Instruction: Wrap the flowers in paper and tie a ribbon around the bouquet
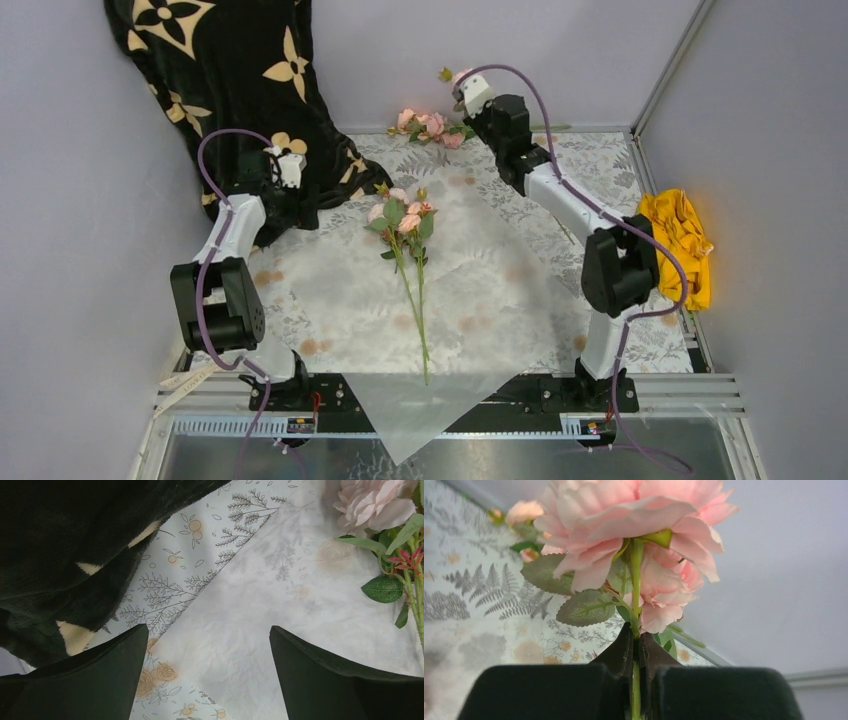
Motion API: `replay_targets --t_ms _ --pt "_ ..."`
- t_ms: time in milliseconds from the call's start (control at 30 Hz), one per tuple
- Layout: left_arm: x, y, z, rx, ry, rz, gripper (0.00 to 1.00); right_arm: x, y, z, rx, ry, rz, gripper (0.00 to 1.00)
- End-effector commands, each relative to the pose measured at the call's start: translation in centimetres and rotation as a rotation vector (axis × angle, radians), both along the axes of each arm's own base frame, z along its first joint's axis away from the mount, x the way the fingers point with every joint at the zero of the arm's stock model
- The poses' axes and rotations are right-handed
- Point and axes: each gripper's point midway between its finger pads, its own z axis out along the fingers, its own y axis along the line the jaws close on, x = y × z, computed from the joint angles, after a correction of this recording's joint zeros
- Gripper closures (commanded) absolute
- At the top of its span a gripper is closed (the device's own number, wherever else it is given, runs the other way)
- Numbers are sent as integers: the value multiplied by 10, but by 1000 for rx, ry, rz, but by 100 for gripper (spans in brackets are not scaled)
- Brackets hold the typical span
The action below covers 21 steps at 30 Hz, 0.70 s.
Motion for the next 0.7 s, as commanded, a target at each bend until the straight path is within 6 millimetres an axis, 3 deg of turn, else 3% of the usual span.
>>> replay_targets --t_ms 0,67,100,200,267,300,433,567,667 --pt "5 0 17 3 -78 -15 2 -38 -21 87 237 -111 -135 100" --pt "4 -2 21 -2 -88 -19 2 -65 -13 108 439 -41 -100 100" --pt "4 -3 22 -7 -92 -21 2 -81 0 112 554 22 -32 100" --pt "4 -6 27 -21 -105 -31 2 -123 48 98 890 297 178 100" --pt "3 -9 28 -35 -109 -37 2 -140 74 62 1007 557 208 100" --pt "3 -11 28 -41 -109 -40 2 -144 85 33 1039 682 192 100" --pt "3 -14 28 -62 -106 -45 2 -163 105 -51 1108 890 52 100" --pt "2 -17 28 -74 -107 -52 2 -168 120 -101 1163 908 -48 100" --pt "2 -17 27 -73 -107 -54 2 -165 131 -125 1162 955 -76 100"
